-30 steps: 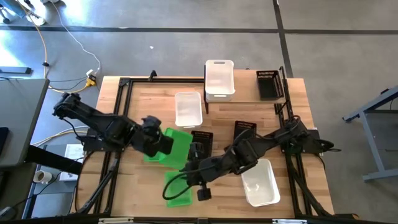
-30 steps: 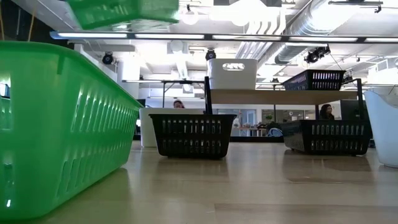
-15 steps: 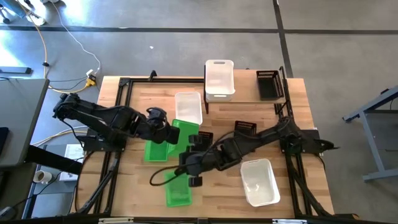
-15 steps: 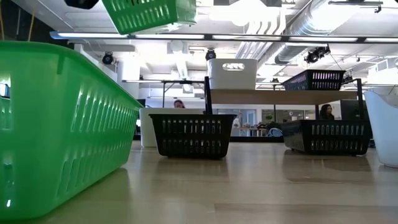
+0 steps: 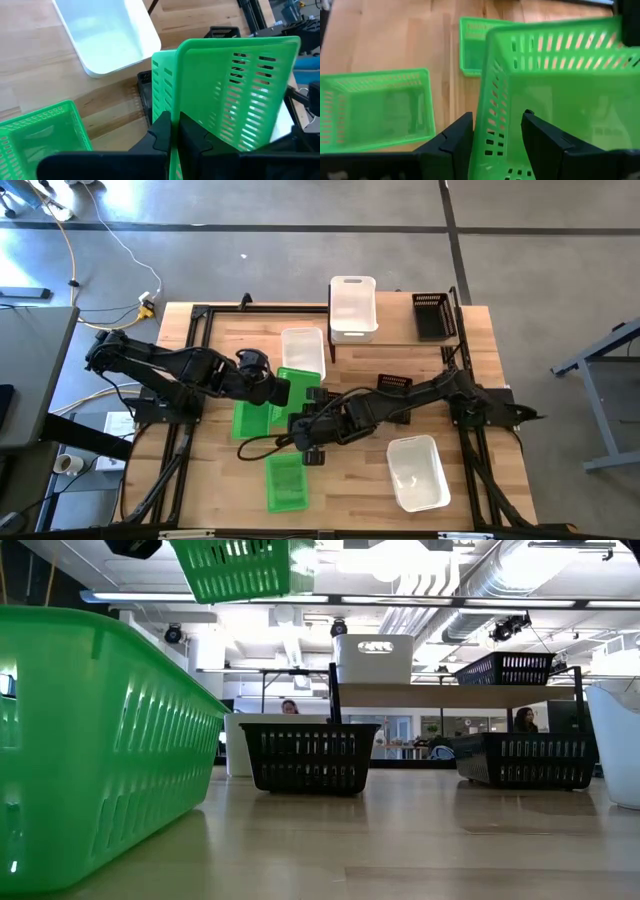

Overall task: Stack baskets on shelf by color
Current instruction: Put the bottom left green bin on the shelf

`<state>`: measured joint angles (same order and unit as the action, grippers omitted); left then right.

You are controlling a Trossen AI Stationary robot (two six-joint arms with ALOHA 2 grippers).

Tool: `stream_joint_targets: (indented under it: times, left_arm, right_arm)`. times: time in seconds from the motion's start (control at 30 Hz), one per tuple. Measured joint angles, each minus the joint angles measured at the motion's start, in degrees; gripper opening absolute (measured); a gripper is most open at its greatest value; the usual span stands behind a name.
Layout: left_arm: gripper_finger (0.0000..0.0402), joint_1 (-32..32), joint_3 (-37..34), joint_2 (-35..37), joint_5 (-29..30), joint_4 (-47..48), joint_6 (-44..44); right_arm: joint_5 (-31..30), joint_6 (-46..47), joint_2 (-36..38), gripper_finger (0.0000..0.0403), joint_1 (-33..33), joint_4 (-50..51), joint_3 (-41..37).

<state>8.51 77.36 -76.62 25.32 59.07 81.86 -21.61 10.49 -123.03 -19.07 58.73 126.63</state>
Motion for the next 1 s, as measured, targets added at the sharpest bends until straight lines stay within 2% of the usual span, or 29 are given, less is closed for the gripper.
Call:
stream_joint_targets:
  times: [0.17, 0.27, 0.47, 0.6, 0.77, 1.0]
  left_arm:
    - [0.0003, 0.0, 0.0, 0.0, -0.2, -0.4, 0.4]
    - [0.0003, 0.0, 0.0, 0.0, -0.2, -0.4, -0.2]
    - [0.0003, 0.0, 0.0, 0.0, 0.2, -0.6, -1.5]
    - [0.0003, 0.0, 0.0, 0.0, 0.2, -1.2, -3.3]
    - [0.0012, 0.0, -0.1, 0.0, 0.1, -2.2, -5.5]
    - [0.0057, 0.1, 0.0, 0.0, -3.3, -3.0, -7.9]
  right_arm:
    - [0.4, 0.3, -0.8, 0.0151, 0.9, 1.0, 0.0]
    - [0.4, 2.3, -1.1, 0.0136, 1.2, 2.7, 0.0]
    - [1.2, 4.4, -1.0, 0.0064, 1.8, 3.4, 0.0]
    - [3.9, 5.6, -1.0, 0.0013, 2.5, 3.4, 0.0]
    - [4.1, 6.1, -1.0, 0.0006, 2.5, 3.8, 0.0]
    - [6.0, 8.6, -1.0, 0.0001, 2.7, 5.8, 0.0]
